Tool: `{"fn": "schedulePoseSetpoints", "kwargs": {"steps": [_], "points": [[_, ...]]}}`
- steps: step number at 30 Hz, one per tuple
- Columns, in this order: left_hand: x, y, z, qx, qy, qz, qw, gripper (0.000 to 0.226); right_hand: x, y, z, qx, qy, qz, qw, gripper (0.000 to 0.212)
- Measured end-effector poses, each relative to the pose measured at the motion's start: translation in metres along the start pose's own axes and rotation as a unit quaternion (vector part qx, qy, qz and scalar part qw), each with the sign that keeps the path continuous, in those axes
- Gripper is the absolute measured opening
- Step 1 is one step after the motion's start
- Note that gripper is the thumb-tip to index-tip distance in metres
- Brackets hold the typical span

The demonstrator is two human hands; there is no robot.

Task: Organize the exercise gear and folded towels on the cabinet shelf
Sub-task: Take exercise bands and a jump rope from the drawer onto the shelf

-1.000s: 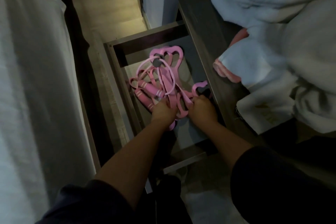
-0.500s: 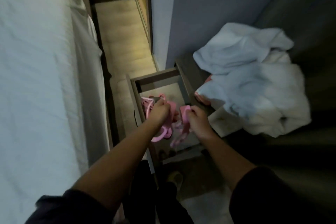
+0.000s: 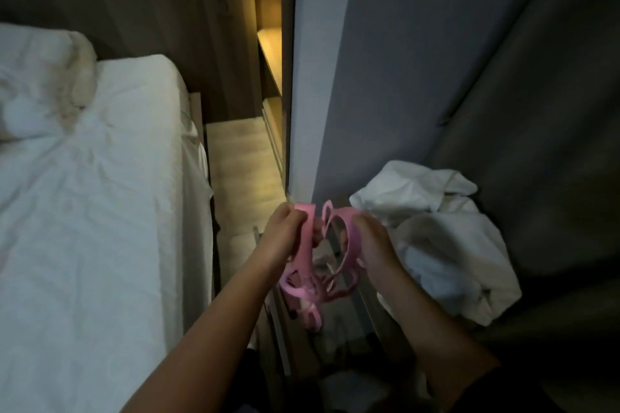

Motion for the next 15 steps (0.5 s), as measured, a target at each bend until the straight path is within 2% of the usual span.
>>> {"fn": "schedulePoseSetpoints", "kwargs": {"steps": [2,8,12,15], "points": [[0.015,0.023,-0.015,-0.019,-0.003,0.018,1.000,0.019,0.018,-0.010,0.008,0.052,0.029,-0.017,0.998,0.019],[0.077,0.098,-0.065,-0.006,-0.078,0.059,0.995,0.021,0.097,-0.064,0.068,0.046,0.034,-0.073,0.996,0.018],[0.109,0.147,-0.105,0.017,-0.075,0.085,0.993,0.015,0.137,-0.093,0.108,0.059,0.033,-0.046,0.997,0.017],[0.119,0.179,-0.129,0.006,-0.070,0.099,0.993,0.013,0.154,-0.116,0.126,0.083,0.017,-0.071,0.994,0.021]]}}
Point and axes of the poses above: each hand's wrist, its own x-axis towards the middle knuckle, its own z-axis out of the palm, y = z × x, the point moved 6 cm from there along x, towards the middle knuckle, and after that the axes turned 14 degrees about -z, right-handed, at the moved point
